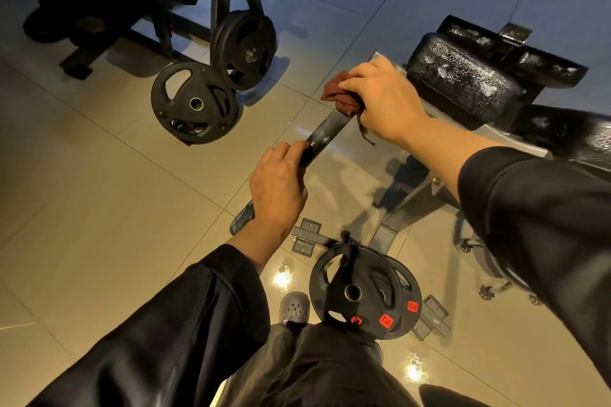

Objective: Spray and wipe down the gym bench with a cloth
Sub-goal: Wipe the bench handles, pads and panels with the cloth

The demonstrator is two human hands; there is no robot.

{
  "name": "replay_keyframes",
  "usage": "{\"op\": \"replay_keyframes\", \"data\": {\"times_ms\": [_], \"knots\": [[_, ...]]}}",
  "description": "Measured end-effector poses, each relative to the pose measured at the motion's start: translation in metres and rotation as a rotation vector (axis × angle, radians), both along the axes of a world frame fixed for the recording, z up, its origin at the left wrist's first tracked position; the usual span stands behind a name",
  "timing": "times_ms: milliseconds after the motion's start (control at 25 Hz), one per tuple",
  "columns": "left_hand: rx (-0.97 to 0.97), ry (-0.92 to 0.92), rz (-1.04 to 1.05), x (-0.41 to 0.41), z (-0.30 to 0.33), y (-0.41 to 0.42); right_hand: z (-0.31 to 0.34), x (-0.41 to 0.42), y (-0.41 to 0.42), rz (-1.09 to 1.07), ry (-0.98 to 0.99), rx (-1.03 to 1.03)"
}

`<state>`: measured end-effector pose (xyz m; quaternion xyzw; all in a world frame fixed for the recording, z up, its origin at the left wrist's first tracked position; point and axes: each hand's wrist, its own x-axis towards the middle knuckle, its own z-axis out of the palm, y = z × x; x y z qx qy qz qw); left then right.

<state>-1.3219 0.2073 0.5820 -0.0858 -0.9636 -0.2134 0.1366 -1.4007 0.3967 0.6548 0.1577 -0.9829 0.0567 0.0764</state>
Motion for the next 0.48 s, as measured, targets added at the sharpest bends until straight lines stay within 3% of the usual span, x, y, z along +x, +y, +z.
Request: {"op": "replay_keyframes", "data": {"times_ms": [120, 320, 480], "knots": [[-0.005, -0.009, 0.001, 0.0, 0.002, 0.0, -0.006, 0.017, -0.029, 0.002, -0.047, -0.027], [-0.03, -0.025, -0.011, 0.0, 0.005, -0.001, -0.016, 0.05, -0.047, 0.191, -0.05, -0.092], [-0.035, -0.042, -0.011, 0.0, 0.006, -0.002, -0.003, 0.026, -0.02, 0.225, -0.015, 0.073]]}}
